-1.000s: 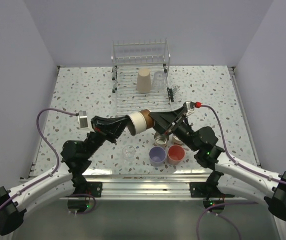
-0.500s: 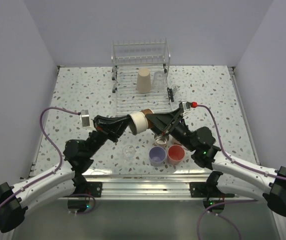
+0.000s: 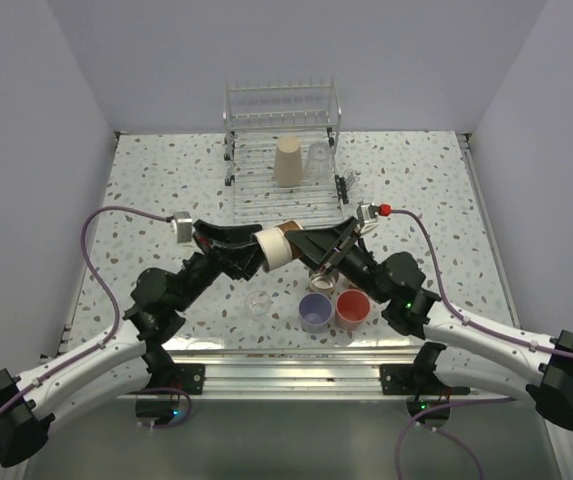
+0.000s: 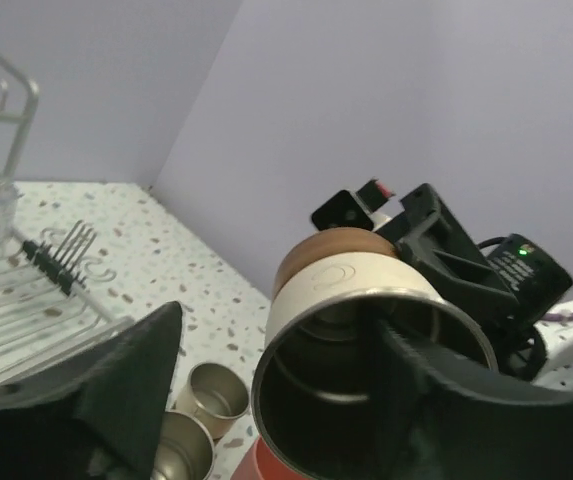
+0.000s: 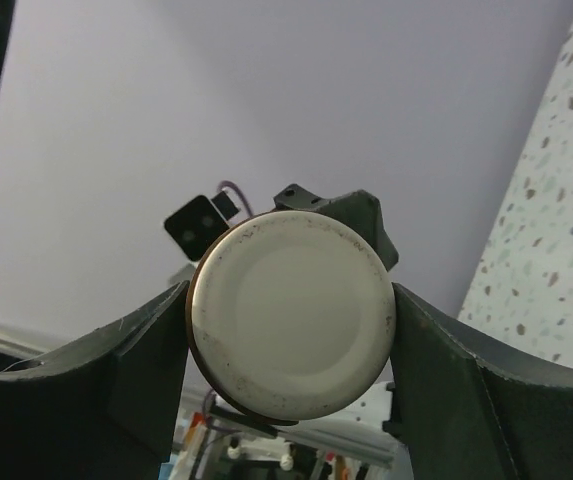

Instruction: Load the cups into the dish rack

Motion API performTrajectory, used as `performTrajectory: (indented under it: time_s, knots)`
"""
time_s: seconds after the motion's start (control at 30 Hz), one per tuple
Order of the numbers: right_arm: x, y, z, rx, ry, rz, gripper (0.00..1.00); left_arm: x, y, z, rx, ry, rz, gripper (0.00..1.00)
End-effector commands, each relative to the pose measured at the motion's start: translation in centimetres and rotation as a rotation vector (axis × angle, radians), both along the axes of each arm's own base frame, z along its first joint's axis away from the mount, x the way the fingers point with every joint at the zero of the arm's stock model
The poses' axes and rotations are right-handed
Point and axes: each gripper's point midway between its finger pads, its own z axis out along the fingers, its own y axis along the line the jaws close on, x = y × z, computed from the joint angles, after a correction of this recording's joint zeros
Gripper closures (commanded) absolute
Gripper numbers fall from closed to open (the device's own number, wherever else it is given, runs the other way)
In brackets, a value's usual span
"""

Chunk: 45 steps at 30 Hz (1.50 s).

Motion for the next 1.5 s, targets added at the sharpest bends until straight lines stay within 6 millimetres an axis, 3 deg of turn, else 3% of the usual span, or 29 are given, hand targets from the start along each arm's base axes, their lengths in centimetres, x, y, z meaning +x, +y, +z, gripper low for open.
performTrajectory:
  time_s: [0.0,0.03,0.07,0.1,0.13,0.17,0.2,0.23,0.3,0.33,0.37,0.4,0.43,0.47,0.5,0.57,0.6,0.63,0.67,0.7,0.73,0.87,0.93,1.0,1.03,1.1,1.13,1.23,1.47]
  knots:
    - [0.8,-1.6,2.5,-0.051,-0.071,-0.115,1.00,1.8,1.3,-0.4,0.101,0.114,0.124,0.20]
    - [0.8,-2.3,3.6,-0.049,-0.087,-0.143,1.00,2.3,1.7,-2.8,0.188,0.187,0.158,0.15]
    - [1.2,-2.7,3.6,-0.093,-0.113,-0.177,1.00,2.5,2.3,-2.1,0.201,0.204,0.188,0.10]
    - [1.9,-3.1,2.6,-0.161,-0.097,-0.222,1.00,2.8,3.6,-4.1,0.276,0.276,0.249,0.06]
    - [2.1,-3.6,4.0,-0.180,-0.121,-0.253,1.00,2.8,4.3,-4.3,0.308,0.293,0.279,0.04]
    - [2.6,-3.8,3.7,-0.255,-0.155,-0.289,1.00,2.7,5.1,-3.9,0.334,0.311,0.308,0.01]
    - [3.2,-4.1,2.8,-0.337,-0.145,-0.315,1.00,2.7,6.7,-6.0,0.425,0.381,0.372,0.00]
    - [3.8,-4.8,4.6,-0.352,-0.165,-0.372,1.00,2.7,7.6,-6.4,0.475,0.404,0.405,0.00]
    - [5.5,-4.7,2.8,-0.556,-0.196,-0.420,1.00,2.9,9.5,-6.5,0.568,0.453,0.491,0.00]
    - [6.5,-5.2,4.8,-0.586,-0.212,-0.484,1.00,2.2,10.8,-8.4,0.681,0.504,0.514,0.00]
    - [8.0,-4.4,3.3,-0.721,-0.244,-0.499,1.00,2.0,11.5,-8.2,0.714,0.516,0.538,0.00]
    - [8.8,-3.8,2.0,-0.811,-0.240,-0.495,1.00,1.8,12.7,-9.3,0.789,0.547,0.576,0.00]
    - [9.6,-3.5,3.7,-0.828,-0.266,-0.526,1.00,1.7,13.3,-9.4,0.817,0.546,0.595,0.00]
    - [10.6,-3.2,3.6,-0.910,-0.307,-0.539,1.00,1.7,13.7,-9.8,0.838,0.549,0.610,0.00]
    - [12.3,-1.3,2.7,-0.987,-0.310,-0.530,1.00,1.7,14.2,-9.6,0.830,0.537,0.634,0.00]
    - [14.4,0.0,1.7,-1.118,-0.343,-0.546,1.00,1.7,14.0,-10.0,0.828,0.504,0.613,0.00]
    - [16.0,1.6,-1.1,-1.211,-0.336,-0.522,1.00,1.7,13.2,-9.1,0.782,0.462,0.577,0.00]
    - [17.1,2.6,0.3,-1.213,-0.356,-0.543,1.00,1.7,13.0,-8.8,0.775,0.437,0.566,0.00]
    - [18.1,3.0,0.0,-1.263,-0.374,-0.555,1.00,1.7,12.9,-8.9,0.769,0.422,0.559,0.00]
    - [19.6,4.6,-3.1,-1.341,-0.365,-0.522,1.00,1.6,12.8,-8.3,0.755,0.396,0.552,0.00]
    - [20.7,5.3,-1.3,-1.337,-0.391,-0.551,1.00,1.6,13.0,-8.1,0.756,0.390,0.556,0.00]
    - [24.9,7.9,-4.1,-1.451,-0.391,-0.559,1.00,1.6,14.6,-8.2,0.757,0.377,0.625,0.00]
    - [27.0,9.0,-5.5,-1.490,-0.387,-0.569,1.00,1.2,14.1,-7.9,0.712,0.360,0.594,0.00]
    - [28.3,9.2,-6.5,-1.525,-0.387,-0.574,1.00,0.9,13.8,-7.9,0.704,0.346,0.564,0.00]
    - [29.3,9.2,-5.7,-1.505,-0.384,-0.600,1.00,0.9,14.0,-7.8,0.704,0.345,0.572,0.00]
    - [30.8,9.4,-8.3,-1.541,-0.366,-0.590,1.00,0.9,14.5,-7.7,0.701,0.348,0.597,0.00]
    - [31.7,9.0,-7.9,-1.517,-0.352,-0.606,1.00,0.9,14.5,-7.7,0.698,0.346,0.594,0.00]
    - [33.6,7.9,-9.8,-1.520,-0.307,-0.620,1.00,0.8,14.1,-7.7,0.710,0.336,0.575,0.00]
    - [35.7,8.2,-11.9,-1.494,-0.317,-0.594,1.00,1.2,14.4,-7.6,0.709,0.331,0.576,0.00]
